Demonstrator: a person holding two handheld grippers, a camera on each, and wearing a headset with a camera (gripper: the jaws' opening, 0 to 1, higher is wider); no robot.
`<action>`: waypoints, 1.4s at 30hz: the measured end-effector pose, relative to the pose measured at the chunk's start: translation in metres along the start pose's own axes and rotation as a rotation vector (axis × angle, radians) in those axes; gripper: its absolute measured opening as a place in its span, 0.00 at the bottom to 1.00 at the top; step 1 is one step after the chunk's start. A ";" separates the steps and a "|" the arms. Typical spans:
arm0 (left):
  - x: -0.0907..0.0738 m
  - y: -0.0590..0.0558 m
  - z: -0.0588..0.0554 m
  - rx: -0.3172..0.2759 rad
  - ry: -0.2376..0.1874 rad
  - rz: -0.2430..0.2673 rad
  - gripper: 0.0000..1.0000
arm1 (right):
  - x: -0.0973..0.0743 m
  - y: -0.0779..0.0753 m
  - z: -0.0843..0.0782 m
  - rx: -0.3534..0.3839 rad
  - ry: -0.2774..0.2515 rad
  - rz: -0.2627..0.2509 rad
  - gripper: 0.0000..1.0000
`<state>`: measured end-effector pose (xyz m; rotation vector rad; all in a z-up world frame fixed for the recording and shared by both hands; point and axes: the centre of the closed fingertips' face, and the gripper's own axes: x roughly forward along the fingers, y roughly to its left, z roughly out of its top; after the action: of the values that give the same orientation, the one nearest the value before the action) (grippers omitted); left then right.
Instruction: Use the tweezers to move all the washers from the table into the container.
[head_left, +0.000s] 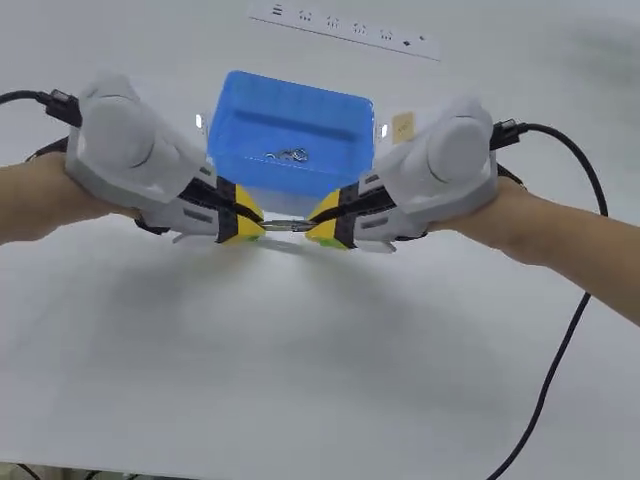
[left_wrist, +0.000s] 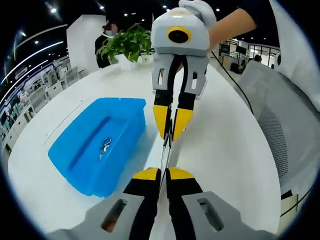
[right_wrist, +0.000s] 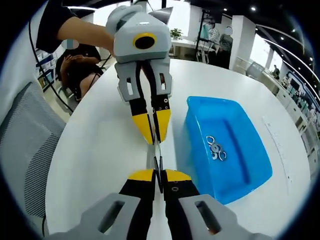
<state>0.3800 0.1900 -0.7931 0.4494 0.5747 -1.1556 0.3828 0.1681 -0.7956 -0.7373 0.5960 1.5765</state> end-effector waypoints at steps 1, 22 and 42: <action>0.001 0.001 -0.001 -0.006 0.006 -0.001 0.08 | 0.001 0.000 -0.001 0.003 0.004 0.000 0.07; 0.008 0.004 -0.003 -0.063 0.047 0.021 0.12 | 0.002 -0.004 -0.014 0.037 0.092 -0.036 0.11; 0.002 0.000 0.005 -0.125 0.007 0.070 0.26 | -0.002 0.002 -0.015 0.233 0.065 -0.042 0.23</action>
<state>0.3812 0.1860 -0.7904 0.3633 0.6290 -1.0453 0.3831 0.1557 -0.8040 -0.6230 0.7919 1.4201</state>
